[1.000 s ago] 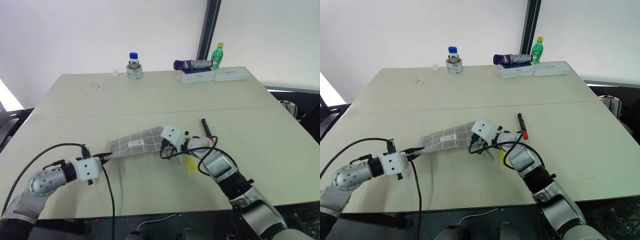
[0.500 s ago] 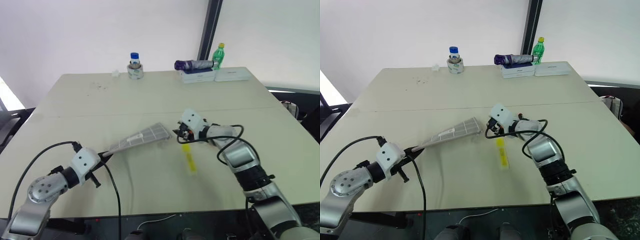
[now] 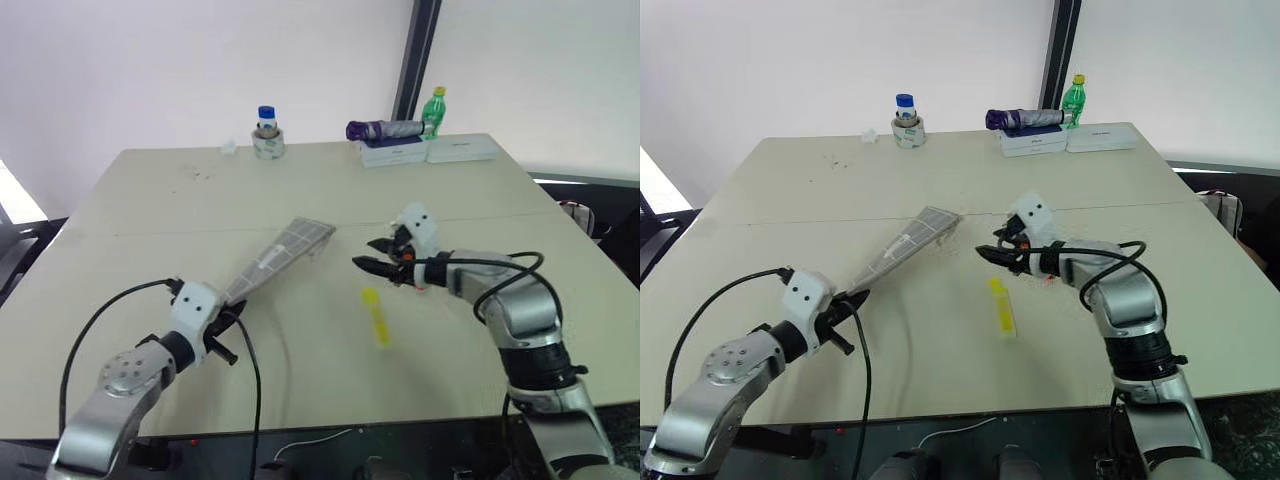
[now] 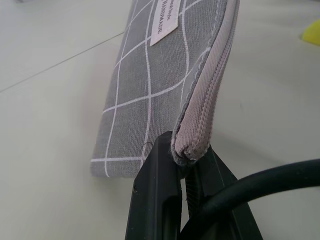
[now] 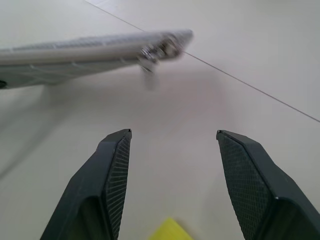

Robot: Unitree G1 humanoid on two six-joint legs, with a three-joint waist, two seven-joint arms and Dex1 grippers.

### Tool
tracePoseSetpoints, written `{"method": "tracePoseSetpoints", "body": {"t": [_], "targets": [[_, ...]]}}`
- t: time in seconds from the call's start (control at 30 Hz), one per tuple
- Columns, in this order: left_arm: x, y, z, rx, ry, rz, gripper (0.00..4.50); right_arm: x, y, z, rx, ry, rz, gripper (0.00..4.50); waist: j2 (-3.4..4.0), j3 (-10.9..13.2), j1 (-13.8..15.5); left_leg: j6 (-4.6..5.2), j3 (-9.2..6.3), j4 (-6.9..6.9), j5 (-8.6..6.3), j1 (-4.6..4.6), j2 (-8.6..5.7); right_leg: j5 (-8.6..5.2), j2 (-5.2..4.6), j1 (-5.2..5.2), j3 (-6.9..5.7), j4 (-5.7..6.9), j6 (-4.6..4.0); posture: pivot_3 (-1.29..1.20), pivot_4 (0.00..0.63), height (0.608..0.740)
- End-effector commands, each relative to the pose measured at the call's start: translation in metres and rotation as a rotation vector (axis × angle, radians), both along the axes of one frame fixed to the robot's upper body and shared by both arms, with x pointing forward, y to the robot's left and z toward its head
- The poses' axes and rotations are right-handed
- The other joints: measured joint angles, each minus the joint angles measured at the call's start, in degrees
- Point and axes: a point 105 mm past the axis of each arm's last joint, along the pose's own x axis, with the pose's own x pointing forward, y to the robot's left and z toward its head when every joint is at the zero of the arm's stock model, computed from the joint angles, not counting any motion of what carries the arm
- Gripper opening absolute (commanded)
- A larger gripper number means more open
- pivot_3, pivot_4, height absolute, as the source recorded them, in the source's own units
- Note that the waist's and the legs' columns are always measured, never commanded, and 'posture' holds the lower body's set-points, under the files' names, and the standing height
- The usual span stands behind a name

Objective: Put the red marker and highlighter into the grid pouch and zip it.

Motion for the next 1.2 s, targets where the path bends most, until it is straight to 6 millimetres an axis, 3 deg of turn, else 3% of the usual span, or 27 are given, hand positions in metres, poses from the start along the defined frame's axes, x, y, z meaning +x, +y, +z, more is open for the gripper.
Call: {"method": "tracePoseSetpoints", "body": {"t": [0.03, 0.17, 0.43, 0.53, 0.67, 0.8, 1.2], "targets": [[0.000, -0.006, 0.012, 0.007, -0.043, -0.016, 0.00, 0.005, 0.012, 0.011, 0.008, -0.074, -0.018, 2.80, 0.00, 0.0, 0.0, 0.00, 0.00, 0.01, 0.00, 0.00, 0.00, 0.00, 0.00, 0.00, 0.00, 0.00, 0.00, 0.00, 0.150, 0.740], [0.001, -0.008, 0.015, 0.000, -0.049, -0.029, 0.00, 0.016, 0.020, 0.010, 0.019, -0.093, -0.058, 2.80, 0.00, 0.0, 0.0, -0.04, 0.00, 0.01, 0.02, 0.00, 0.00, 0.00, 0.00, -0.01, 0.00, 0.01, 0.00, 0.00, 0.150, 0.740], [-0.001, -0.009, 0.015, 0.014, -0.045, -0.044, 0.00, 0.020, 0.032, 0.007, 0.037, -0.097, -0.036, 2.80, 0.00, 0.0, 0.0, -0.07, 0.00, 0.01, 0.04, 0.00, 0.00, 0.00, 0.00, -0.01, 0.00, -0.02, 0.00, 0.00, 0.150, 0.740], [-0.002, -0.010, 0.015, 0.017, -0.046, -0.048, 0.00, 0.020, 0.035, 0.007, 0.046, -0.099, -0.028, 1.97, 0.00, 0.0, 0.0, -0.07, 0.00, 0.01, 0.04, 0.00, 0.00, 0.00, 0.00, -0.01, 0.00, -0.02, 0.00, 0.00, 0.150, 0.740], [-0.003, -0.011, 0.014, 0.030, -0.047, -0.060, 0.00, 0.020, 0.037, 0.008, 0.055, -0.098, -0.028, 0.04, 0.00, 0.0, 0.0, -0.07, 0.00, 0.01, 0.04, 0.00, 0.00, 0.00, 0.00, -0.01, 0.00, -0.02, 0.00, 0.00, 0.150, 0.740], [-0.003, -0.013, 0.014, 0.036, -0.044, -0.061, 0.00, 0.017, 0.041, 0.008, 0.049, -0.103, -0.010, 0.04, 0.00, 0.0, 0.0, -0.07, 0.00, 0.01, 0.04, 0.00, 0.00, 0.00, 0.00, -0.01, 0.00, -0.02, 0.00, 0.00, 0.150, 0.740], [0.014, -0.037, 0.020, 0.012, -0.011, -0.066, 0.00, -0.026, 0.084, 0.008, -0.082, -0.190, 0.235, 0.04, 0.00, 0.0, 0.0, -0.07, 0.00, 0.01, 0.04, 0.00, 0.00, 0.00, 0.00, -0.01, 0.00, -0.02, 0.00, 0.00, 0.150, 0.740]]}}
